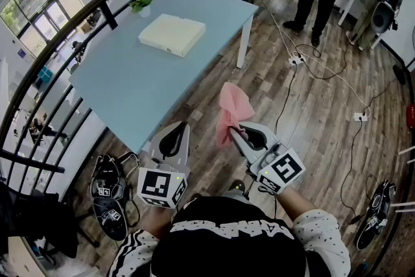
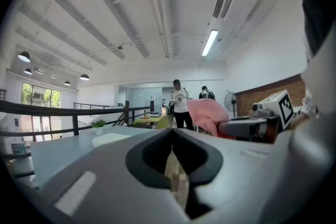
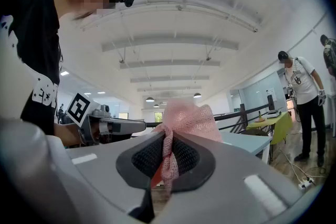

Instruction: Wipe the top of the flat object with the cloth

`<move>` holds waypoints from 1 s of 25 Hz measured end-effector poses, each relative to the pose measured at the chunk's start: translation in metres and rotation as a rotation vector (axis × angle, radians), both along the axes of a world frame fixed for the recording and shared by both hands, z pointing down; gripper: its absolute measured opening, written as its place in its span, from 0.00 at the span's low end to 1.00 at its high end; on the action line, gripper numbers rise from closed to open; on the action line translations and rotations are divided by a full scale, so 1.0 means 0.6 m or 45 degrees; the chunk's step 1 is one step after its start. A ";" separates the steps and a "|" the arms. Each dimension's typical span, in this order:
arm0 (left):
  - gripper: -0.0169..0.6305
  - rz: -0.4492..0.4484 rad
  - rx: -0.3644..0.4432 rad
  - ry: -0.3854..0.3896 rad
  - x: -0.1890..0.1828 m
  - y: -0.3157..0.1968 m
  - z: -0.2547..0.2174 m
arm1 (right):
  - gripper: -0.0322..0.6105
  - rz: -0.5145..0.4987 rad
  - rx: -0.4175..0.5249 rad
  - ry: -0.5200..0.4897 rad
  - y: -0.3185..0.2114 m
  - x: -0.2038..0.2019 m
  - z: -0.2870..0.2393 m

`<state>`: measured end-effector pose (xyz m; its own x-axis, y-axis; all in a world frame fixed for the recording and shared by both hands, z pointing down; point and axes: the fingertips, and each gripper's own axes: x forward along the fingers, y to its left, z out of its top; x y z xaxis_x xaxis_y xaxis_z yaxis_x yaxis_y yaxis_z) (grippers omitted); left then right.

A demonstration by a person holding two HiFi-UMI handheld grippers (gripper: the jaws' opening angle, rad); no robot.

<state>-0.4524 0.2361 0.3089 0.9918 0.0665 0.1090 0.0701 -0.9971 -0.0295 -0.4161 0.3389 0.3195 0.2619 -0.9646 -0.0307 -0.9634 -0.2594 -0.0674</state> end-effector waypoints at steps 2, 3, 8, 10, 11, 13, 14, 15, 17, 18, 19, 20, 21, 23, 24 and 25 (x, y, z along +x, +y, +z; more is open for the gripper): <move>0.03 -0.002 0.001 0.000 0.004 0.008 0.000 | 0.08 -0.002 0.000 -0.001 0.008 0.006 0.000; 0.03 -0.003 0.002 -0.001 0.007 0.012 0.000 | 0.08 -0.003 0.001 -0.002 0.011 0.009 0.001; 0.03 -0.007 0.003 -0.011 0.032 0.032 0.006 | 0.08 0.004 0.033 -0.033 0.034 0.037 0.005; 0.03 -0.009 0.009 -0.012 0.042 0.041 0.008 | 0.08 0.010 0.050 -0.045 0.045 0.050 0.007; 0.03 -0.011 0.011 -0.013 0.047 0.046 0.009 | 0.08 0.011 0.057 -0.044 0.052 0.057 0.007; 0.03 -0.020 0.010 -0.018 0.057 0.057 0.011 | 0.08 0.004 0.073 -0.039 0.068 0.067 0.006; 0.03 -0.026 0.007 -0.021 0.062 0.062 0.013 | 0.08 -0.005 0.086 -0.035 0.075 0.071 0.005; 0.03 -0.030 0.003 -0.024 0.067 0.067 0.014 | 0.08 -0.014 0.101 -0.032 0.082 0.075 0.002; 0.03 -0.033 0.003 -0.033 0.077 0.081 0.016 | 0.09 -0.027 0.121 -0.025 0.098 0.081 -0.001; 0.03 -0.031 0.009 -0.039 0.082 0.090 0.018 | 0.09 -0.029 0.125 -0.023 0.108 0.085 0.000; 0.03 -0.028 0.017 -0.045 0.088 0.100 0.020 | 0.08 -0.030 0.126 -0.023 0.118 0.089 0.002; 0.03 -0.024 0.025 -0.051 0.093 0.110 0.022 | 0.08 -0.031 0.127 -0.025 0.127 0.094 0.004; 0.03 -0.022 0.032 -0.055 0.099 0.119 0.022 | 0.09 -0.034 0.129 -0.027 0.136 0.099 0.006; 0.03 -0.032 0.043 -0.060 0.108 0.130 0.021 | 0.08 -0.046 0.133 -0.035 0.147 0.111 0.008; 0.03 -0.045 0.047 -0.063 0.111 0.131 0.020 | 0.09 -0.054 0.135 -0.040 0.150 0.116 0.008; 0.03 -0.061 0.049 -0.066 0.112 0.131 0.019 | 0.09 -0.064 0.138 -0.044 0.152 0.120 0.008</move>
